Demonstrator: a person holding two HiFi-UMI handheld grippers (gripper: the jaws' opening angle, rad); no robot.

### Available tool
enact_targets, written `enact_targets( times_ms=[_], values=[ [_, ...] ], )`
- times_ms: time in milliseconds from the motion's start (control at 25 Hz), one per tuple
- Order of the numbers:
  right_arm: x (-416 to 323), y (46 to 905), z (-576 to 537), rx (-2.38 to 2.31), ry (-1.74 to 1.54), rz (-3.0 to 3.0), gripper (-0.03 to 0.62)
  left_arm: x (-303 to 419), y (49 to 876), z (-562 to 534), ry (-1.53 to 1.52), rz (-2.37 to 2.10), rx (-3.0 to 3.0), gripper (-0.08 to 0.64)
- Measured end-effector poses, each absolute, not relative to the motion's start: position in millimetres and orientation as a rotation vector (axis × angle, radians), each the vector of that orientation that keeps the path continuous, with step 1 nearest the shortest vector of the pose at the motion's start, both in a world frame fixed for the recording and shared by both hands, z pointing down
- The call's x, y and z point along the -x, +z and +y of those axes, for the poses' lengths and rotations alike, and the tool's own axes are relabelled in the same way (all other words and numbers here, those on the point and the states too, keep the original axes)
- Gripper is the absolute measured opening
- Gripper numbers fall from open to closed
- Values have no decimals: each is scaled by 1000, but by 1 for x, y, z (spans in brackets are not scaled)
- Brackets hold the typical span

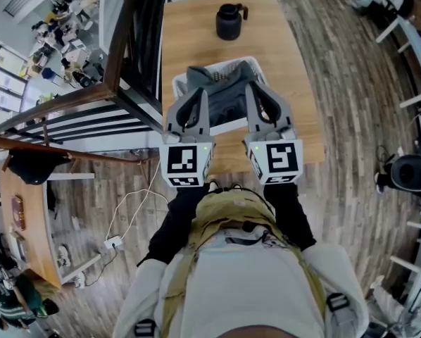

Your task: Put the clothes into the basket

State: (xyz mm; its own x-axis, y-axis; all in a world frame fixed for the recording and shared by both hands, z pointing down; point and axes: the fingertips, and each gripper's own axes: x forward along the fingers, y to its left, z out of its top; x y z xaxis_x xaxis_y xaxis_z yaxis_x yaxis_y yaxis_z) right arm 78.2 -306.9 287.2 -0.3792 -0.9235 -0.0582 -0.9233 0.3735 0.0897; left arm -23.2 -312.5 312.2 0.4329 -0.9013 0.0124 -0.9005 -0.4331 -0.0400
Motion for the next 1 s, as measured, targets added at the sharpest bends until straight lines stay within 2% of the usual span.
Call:
enact_targets(
  times_ms=[1000],
  values=[
    [-81,301,-315,-1729,-144,-2584,21,18,322,-320,-65,1675,2649,0]
  ],
)
